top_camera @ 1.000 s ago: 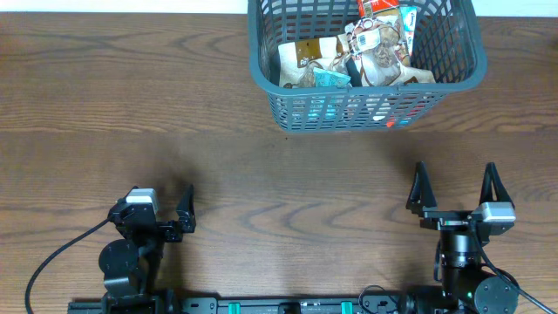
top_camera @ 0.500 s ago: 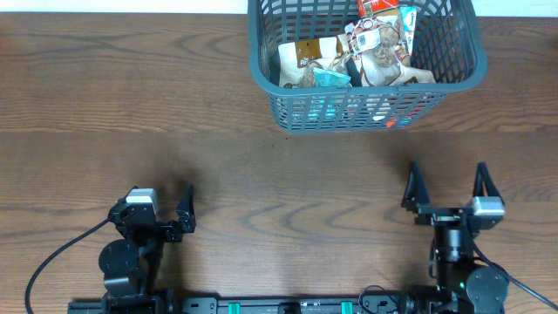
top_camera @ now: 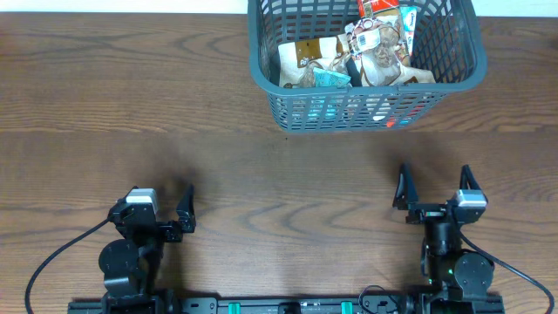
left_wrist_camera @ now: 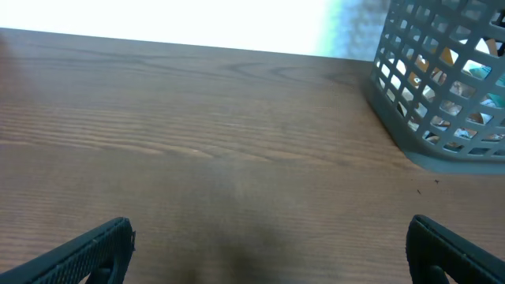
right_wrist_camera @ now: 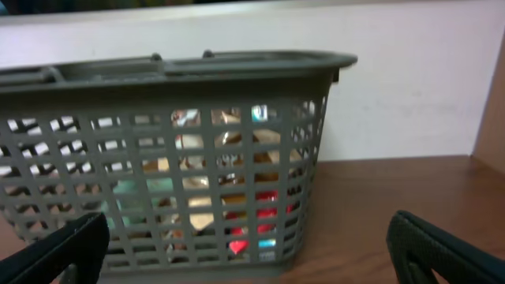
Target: Pack container
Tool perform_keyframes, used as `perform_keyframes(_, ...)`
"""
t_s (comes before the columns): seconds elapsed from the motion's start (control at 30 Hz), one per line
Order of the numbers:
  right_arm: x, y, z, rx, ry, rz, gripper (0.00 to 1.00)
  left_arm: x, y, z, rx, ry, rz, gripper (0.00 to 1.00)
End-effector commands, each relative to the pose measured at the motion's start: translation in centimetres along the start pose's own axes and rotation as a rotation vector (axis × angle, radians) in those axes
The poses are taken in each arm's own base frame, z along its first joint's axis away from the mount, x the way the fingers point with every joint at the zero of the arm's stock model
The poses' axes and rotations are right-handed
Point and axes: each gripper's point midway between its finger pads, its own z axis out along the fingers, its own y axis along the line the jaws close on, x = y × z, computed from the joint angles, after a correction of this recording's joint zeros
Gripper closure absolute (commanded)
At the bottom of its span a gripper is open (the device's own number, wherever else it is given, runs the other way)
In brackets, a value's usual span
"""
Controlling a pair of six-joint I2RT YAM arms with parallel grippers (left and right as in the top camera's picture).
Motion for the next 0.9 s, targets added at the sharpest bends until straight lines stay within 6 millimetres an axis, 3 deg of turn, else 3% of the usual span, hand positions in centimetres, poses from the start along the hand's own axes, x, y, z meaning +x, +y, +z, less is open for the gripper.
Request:
perform_keyframes(0.0,0.8,0.0,0.0,0.0,0.012,-0.008,0.01,1.0,0.1,0.2,0.0,0.023,0.012,0.01)
perform_keyframes(0.37,5.5,-0.3,-0.1,0.009,0.163,0.0,0.01,1.0,0.1,0.2,0.0,0.023,0.012,0.01)
perform_keyframes(0.87,5.5,-0.3,-0.1,0.004,0.165,-0.066,0.01,1.0,0.1,0.2,0.0,0.023,0.012,0.01)
